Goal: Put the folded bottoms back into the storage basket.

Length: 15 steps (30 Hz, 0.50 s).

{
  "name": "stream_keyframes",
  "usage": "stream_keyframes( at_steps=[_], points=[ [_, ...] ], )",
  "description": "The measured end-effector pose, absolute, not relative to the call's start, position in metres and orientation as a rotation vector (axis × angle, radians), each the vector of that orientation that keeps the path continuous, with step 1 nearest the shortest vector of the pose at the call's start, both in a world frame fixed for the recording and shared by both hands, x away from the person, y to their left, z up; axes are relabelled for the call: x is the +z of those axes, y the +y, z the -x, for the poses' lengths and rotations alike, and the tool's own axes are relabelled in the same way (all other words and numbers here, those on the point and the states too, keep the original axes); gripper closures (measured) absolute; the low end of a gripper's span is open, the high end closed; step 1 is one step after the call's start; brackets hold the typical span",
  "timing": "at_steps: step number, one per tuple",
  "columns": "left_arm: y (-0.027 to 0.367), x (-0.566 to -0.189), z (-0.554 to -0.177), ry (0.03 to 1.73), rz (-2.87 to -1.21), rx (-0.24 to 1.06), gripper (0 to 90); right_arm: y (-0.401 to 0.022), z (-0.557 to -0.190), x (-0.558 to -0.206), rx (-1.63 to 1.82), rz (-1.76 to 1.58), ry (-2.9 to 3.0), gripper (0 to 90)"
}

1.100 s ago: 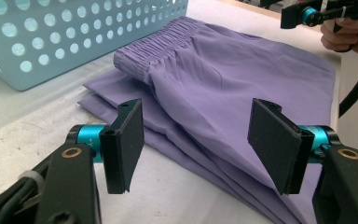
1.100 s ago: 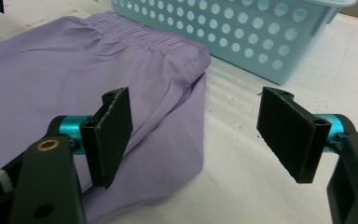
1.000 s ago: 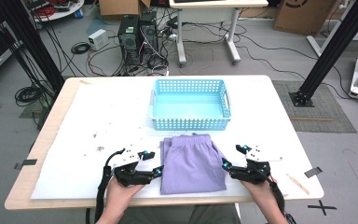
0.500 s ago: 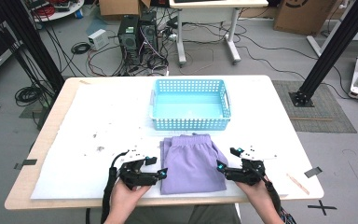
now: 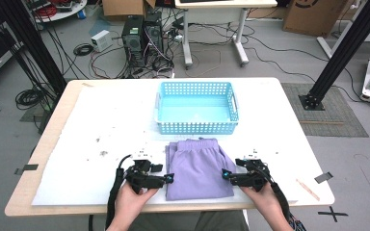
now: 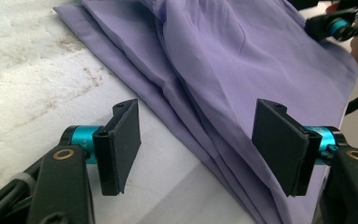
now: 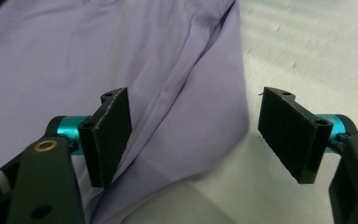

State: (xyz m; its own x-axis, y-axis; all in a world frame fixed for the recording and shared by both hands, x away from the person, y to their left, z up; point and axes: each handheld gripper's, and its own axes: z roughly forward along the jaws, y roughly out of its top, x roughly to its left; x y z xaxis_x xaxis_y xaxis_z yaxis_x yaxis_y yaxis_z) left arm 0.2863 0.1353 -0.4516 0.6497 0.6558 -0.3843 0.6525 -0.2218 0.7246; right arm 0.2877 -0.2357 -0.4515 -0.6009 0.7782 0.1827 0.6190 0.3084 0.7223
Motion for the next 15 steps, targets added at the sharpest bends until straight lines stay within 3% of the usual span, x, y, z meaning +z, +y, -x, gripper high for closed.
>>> stream_keyframes(
  at_steps=[10,13,15],
  points=[
    [0.126,-0.453,-0.287,1.045,-1.899,-0.017,29.4,-0.226,-0.286,-0.452,1.169,-1.283,2.395,27.8],
    [0.122,-0.453,-0.287,1.057,-1.888,-0.039,34.5,-0.224,-0.286,-0.452,1.189,-1.273,2.407,40.2],
    [0.118,-0.453,-0.288,1.057,-1.888,-0.047,39.4,-0.224,-0.286,-0.452,1.196,-1.272,2.412,42.7]
  ],
)
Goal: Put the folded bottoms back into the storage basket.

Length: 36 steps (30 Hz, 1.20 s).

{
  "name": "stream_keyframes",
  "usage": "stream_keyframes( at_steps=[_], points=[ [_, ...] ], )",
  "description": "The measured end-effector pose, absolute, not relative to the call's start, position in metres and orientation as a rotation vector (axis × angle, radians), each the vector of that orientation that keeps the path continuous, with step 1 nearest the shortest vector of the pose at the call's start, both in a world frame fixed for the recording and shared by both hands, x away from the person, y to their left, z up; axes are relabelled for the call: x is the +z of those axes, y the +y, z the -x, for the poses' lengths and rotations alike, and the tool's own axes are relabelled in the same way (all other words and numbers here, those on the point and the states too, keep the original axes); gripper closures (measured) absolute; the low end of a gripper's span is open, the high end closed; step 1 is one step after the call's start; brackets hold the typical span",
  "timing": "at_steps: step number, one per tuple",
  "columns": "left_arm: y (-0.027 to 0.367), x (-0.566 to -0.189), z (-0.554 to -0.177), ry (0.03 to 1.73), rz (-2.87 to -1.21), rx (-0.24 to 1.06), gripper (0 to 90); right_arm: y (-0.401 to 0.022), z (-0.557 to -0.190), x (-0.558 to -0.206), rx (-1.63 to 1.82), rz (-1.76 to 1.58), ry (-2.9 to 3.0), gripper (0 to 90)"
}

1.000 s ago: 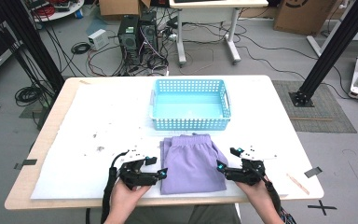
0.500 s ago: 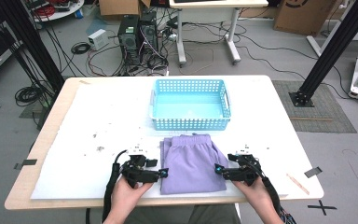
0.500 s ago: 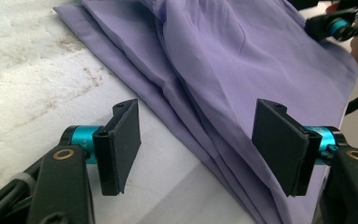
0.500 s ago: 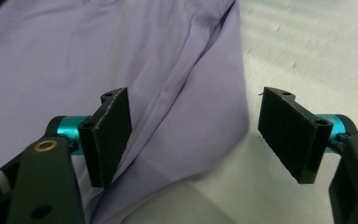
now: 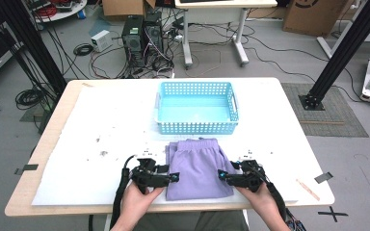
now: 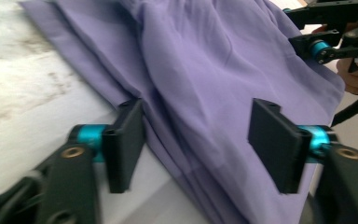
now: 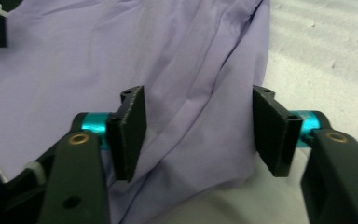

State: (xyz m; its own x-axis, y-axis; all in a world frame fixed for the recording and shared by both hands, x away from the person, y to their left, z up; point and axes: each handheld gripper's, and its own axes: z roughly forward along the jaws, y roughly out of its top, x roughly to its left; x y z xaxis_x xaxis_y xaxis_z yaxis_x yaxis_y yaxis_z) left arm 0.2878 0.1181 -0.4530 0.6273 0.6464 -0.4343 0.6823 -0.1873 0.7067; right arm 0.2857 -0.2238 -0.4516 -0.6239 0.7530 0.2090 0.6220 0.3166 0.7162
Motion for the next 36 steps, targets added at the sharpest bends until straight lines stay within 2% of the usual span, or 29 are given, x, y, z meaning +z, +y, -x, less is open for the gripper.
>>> stream_keyframes(
  at_steps=[6,14,17,21,24,26,32,36],
  points=[
    [0.117,-0.453,-0.288,1.085,-1.881,-0.037,47.1,-0.222,-0.285,-0.451,1.201,-1.254,2.426,47.6],
    [0.112,-0.449,-0.285,1.062,-1.944,0.057,44.8,-0.222,-0.285,-0.452,1.214,-1.255,2.430,45.6],
    [0.114,-0.449,-0.283,1.074,-1.942,0.081,40.4,-0.222,-0.285,-0.452,1.217,-1.247,2.432,45.1],
    [0.117,-0.451,-0.285,1.100,-1.906,0.053,39.8,-0.221,-0.285,-0.452,1.212,-1.240,2.435,44.9],
    [0.113,-0.452,-0.282,1.113,-1.886,0.079,40.0,-0.220,-0.285,-0.452,1.206,-1.237,2.432,45.1],
    [0.110,-0.452,-0.281,1.128,-1.890,0.117,43.7,-0.220,-0.284,-0.452,1.201,-1.235,2.435,46.0],
    [0.107,-0.453,-0.283,1.153,-1.865,0.089,54.8,-0.216,-0.283,-0.452,1.195,-1.221,2.440,52.0],
    [0.099,-0.453,-0.281,1.130,-1.885,0.096,57.4,-0.215,-0.283,-0.452,1.199,-1.230,2.442,52.6]
  ],
)
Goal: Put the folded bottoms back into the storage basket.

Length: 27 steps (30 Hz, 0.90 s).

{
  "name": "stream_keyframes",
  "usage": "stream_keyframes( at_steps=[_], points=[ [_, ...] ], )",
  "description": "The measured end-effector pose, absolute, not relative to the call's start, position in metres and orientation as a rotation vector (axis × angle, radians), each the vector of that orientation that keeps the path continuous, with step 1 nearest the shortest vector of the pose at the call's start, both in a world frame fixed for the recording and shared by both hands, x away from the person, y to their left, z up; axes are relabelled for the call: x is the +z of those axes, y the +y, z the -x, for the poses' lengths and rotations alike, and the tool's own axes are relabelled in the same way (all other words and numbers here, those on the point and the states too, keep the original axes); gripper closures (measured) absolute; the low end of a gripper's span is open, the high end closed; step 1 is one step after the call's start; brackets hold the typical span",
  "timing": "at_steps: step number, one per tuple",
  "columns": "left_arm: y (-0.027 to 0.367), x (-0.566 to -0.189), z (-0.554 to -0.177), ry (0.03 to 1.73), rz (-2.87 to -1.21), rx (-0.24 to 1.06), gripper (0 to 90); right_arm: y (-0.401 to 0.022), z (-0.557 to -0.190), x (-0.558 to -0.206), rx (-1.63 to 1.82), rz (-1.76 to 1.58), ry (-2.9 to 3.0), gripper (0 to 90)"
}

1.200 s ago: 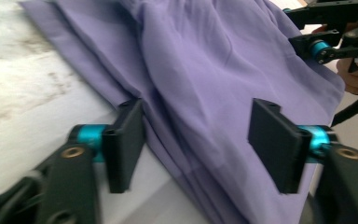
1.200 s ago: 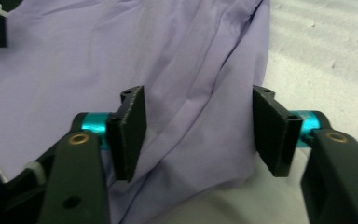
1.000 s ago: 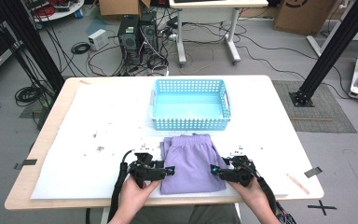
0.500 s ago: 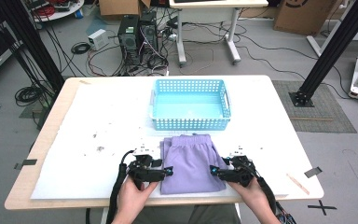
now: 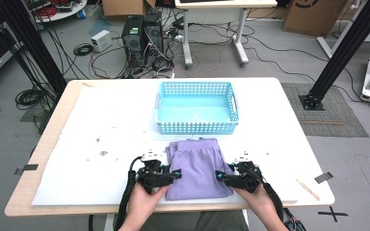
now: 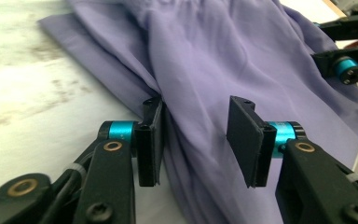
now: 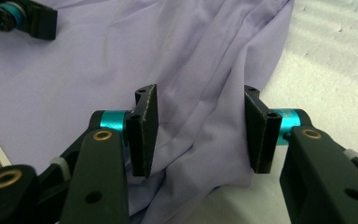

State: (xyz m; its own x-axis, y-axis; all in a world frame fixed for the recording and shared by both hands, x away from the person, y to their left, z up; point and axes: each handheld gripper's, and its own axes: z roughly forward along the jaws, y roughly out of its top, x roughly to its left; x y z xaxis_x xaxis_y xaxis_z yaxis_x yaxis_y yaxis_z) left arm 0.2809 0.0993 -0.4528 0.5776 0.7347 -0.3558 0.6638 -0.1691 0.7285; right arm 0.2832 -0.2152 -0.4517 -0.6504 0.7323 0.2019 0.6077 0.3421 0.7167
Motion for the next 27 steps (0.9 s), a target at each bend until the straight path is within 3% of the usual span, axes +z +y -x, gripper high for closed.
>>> stream_keyframes(
  at_steps=[7,10,20,27],
  points=[
    [0.1017,-0.4540,-0.2857,1.126,-1.891,0.057,71.8,-0.2158,-0.2841,-0.4519,1.227,-1.232,2.451,51.3],
    [0.1017,-0.4542,-0.2857,1.125,-1.889,0.057,72.0,-0.2174,-0.2865,-0.4522,1.274,-1.277,2.464,47.3],
    [0.1033,-0.4544,-0.2871,1.119,-1.891,0.043,71.7,-0.2213,-0.2904,-0.4532,1.329,-1.342,2.467,47.3],
    [0.1017,-0.4540,-0.2856,1.124,-1.900,0.070,74.5,-0.2169,-0.2880,-0.4525,1.235,-1.298,2.441,67.9]
  ],
)
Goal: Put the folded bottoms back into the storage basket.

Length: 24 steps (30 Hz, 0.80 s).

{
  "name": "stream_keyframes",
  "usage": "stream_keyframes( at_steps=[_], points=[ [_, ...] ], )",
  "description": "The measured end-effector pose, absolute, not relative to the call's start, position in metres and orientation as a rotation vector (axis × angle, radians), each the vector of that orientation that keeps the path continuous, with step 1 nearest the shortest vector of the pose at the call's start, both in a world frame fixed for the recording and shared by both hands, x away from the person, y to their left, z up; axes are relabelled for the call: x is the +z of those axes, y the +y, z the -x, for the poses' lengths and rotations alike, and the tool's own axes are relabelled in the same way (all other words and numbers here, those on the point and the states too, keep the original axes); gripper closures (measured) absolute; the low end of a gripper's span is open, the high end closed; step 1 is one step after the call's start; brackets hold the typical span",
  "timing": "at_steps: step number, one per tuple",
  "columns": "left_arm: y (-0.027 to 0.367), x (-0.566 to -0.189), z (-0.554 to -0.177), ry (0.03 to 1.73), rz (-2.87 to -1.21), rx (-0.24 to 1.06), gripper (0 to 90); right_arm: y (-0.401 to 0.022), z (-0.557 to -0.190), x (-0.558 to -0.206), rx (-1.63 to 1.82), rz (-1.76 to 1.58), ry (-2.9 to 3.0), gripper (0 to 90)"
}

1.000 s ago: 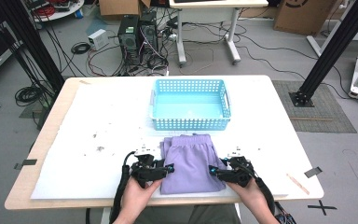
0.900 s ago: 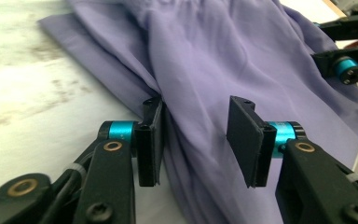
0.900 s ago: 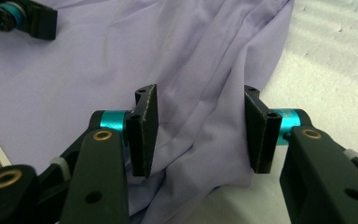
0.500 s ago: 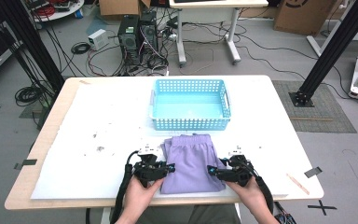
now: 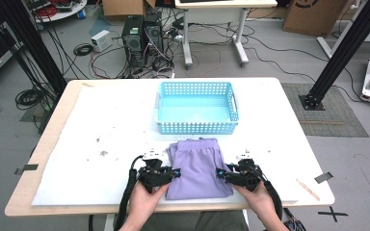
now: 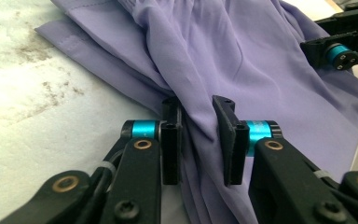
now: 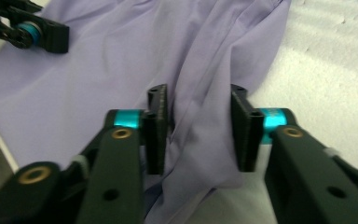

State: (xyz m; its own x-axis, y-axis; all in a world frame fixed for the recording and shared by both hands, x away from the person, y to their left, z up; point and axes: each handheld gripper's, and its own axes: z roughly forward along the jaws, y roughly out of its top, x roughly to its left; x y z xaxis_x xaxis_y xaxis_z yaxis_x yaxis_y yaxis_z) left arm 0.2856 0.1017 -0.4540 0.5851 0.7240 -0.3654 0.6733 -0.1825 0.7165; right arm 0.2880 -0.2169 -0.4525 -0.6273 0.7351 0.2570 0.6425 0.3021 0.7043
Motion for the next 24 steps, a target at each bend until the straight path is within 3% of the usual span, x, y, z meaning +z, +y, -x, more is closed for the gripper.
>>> stream_keyframes(
  at_steps=[4,6,24],
  points=[
    [0.100,-0.454,-0.286,1.135,-1.893,0.068,80.9,-0.215,-0.287,-0.452,1.218,-1.267,2.464,80.3],
    [0.100,-0.454,-0.286,1.127,-1.899,0.072,82.6,-0.214,-0.287,-0.453,1.220,-1.257,2.466,82.2],
    [0.120,-0.414,-0.291,0.963,-1.820,0.081,84.9,-0.222,-0.289,-0.415,1.467,-1.188,2.372,84.0]
  ],
)
